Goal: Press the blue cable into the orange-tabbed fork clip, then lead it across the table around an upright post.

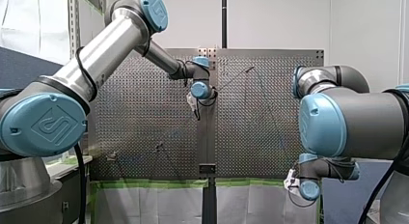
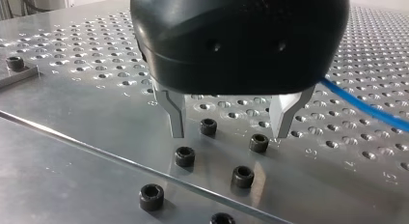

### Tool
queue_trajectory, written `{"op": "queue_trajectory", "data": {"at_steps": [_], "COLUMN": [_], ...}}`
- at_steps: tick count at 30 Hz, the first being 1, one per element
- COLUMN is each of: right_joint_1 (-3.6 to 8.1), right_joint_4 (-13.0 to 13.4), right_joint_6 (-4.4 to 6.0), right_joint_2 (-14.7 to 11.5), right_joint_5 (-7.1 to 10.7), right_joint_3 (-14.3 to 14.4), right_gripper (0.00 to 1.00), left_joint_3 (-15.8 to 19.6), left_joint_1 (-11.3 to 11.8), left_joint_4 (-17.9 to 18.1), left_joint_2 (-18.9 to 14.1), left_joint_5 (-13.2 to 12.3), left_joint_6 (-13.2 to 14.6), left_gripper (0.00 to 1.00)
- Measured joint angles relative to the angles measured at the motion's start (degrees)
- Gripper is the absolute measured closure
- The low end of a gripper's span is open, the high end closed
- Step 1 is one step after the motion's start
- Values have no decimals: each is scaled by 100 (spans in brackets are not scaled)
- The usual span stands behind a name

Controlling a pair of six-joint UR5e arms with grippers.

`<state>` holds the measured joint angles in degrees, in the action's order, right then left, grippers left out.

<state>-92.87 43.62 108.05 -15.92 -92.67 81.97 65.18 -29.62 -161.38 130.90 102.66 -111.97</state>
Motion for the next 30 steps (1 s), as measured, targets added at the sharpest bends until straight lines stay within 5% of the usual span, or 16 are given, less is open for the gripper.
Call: {"op": "queue_trajectory", "data": {"at_steps": [30], "right_joint_1": [78], "right_joint_4": [-113], "right_joint_6": [-21], "right_joint_2": [461], "right_joint_5": [29], "right_joint_3": [-460], "right_gripper": [100], "left_joint_3": [0], "left_joint_1": [-37], "left_joint_4": [-9], "left_joint_2": [0], "left_joint_5": [-4], "left_joint_6": [-7], "left_gripper": [14]}}
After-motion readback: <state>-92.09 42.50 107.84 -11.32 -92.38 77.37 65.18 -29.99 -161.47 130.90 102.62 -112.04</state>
